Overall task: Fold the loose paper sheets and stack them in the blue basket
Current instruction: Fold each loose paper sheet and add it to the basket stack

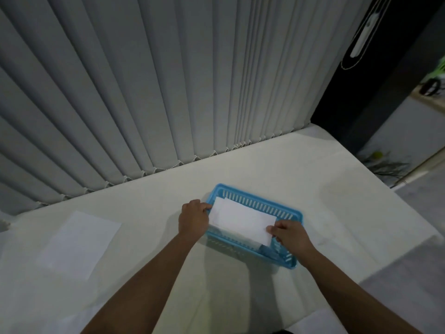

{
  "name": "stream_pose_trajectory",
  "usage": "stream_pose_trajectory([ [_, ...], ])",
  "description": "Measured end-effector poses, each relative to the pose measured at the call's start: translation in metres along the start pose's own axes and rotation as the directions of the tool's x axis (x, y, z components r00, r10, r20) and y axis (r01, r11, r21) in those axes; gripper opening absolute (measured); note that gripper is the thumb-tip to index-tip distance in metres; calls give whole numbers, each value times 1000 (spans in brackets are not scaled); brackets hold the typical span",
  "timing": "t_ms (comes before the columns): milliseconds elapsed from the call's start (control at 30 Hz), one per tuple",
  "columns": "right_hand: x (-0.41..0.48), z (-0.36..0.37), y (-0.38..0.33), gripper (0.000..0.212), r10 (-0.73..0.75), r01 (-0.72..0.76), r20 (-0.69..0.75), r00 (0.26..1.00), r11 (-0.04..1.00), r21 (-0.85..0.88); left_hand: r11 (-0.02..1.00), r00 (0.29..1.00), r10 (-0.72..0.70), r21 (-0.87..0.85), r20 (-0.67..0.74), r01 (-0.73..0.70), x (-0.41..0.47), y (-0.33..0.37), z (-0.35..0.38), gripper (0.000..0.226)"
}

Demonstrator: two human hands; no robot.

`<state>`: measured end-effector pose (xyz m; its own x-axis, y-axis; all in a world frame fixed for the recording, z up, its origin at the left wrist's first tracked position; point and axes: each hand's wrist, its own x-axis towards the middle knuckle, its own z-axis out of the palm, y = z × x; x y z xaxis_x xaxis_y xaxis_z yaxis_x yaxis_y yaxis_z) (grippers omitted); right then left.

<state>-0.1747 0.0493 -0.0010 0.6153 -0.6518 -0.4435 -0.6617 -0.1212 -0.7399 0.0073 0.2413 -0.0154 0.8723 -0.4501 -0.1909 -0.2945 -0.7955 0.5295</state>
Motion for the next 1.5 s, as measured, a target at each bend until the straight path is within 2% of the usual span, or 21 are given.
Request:
stream_pose_trajectory([
  [133,1,0,-3,29,-20,21,15,1000,999,-27,998,1000,22,61,23,-23,1,1,3,42],
  [467,0,6,-18,25,-46,52,57,997,992,-116,999,999,33,14,13,-33,-2,1,6,42],
  [867,0,3,-21,29,-40,46,65,997,994,-102,996,995,55,-74,85,-48,2,-7,6,46],
  [1033,2,5,-25,32,-60,66,61,996,991,-113,998,993,66,-31,98,-63,1,-5,6,45],
  [1233,3,6,-28,23,-53,62,84,995,993,-103,996,992,90,17,93,-92,3,-1,7,44],
  [1500,2,5,-26,25,-48,55,102,994,996,-75,996,991,94,0,95,-94,4,-8,8,45],
])
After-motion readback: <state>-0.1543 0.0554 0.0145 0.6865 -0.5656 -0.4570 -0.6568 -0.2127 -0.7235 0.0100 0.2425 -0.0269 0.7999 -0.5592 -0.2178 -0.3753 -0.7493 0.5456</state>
